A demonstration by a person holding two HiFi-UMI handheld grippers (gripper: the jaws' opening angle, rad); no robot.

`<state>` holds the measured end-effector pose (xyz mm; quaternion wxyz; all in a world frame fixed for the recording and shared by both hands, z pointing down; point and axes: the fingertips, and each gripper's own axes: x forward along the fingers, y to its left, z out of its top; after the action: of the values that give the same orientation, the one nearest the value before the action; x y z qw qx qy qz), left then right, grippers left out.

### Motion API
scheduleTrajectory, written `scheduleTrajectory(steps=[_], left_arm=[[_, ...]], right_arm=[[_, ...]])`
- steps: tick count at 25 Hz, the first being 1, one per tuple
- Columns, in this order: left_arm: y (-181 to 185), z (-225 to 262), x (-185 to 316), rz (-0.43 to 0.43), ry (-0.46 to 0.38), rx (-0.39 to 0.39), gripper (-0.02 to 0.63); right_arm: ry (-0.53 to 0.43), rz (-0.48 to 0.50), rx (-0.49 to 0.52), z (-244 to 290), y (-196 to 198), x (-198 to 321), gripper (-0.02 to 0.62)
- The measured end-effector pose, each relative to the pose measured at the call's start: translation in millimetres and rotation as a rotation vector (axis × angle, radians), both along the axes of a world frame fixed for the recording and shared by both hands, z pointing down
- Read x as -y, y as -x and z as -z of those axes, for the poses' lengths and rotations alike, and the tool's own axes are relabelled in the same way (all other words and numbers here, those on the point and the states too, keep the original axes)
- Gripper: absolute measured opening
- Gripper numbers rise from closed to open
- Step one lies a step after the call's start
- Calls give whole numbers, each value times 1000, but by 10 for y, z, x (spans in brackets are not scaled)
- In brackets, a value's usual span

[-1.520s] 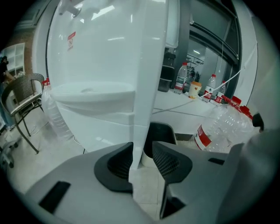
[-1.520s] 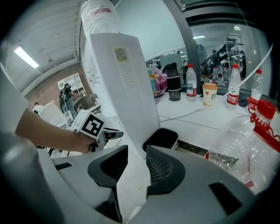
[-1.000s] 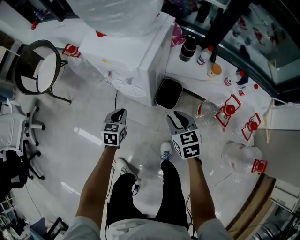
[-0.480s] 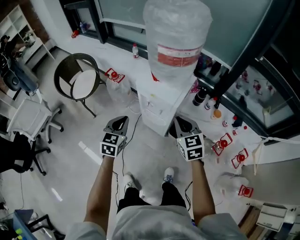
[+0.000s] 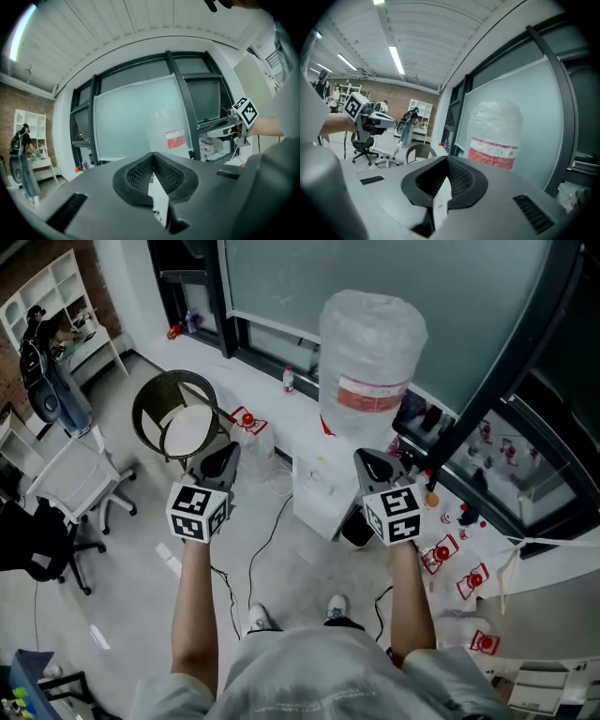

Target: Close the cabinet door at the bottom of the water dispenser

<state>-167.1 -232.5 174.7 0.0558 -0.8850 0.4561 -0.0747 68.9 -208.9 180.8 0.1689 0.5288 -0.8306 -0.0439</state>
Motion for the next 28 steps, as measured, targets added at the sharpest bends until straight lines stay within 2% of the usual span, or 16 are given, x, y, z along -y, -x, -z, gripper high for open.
scheduleTrajectory(steps=[4,7,12,16,18,25,28], left_arm=[[58,423,-69,-5,-95,70,20],[98,611,-129,-11,-142,72,20],[141,779,-158,-12,-202,97,20],[162,823,-159,-28,-251,177,20],[207,809,-133,-19,-258,194,20],[227,788,-57,-19,-247,171,20],[217,776,-12,-3,-243,197,20]], right_arm=[[-67,34,2,375,188,59,28],[-125,56,-12,615,332,90,28],[-211,118,-26,973,602,130,28],[-235,164,-20,1012,759,127,28],[-228,169,-31,953,779,152,28],[-222,165,-67,890,762,248,28],[-221,156,-64,903,739,277,28]])
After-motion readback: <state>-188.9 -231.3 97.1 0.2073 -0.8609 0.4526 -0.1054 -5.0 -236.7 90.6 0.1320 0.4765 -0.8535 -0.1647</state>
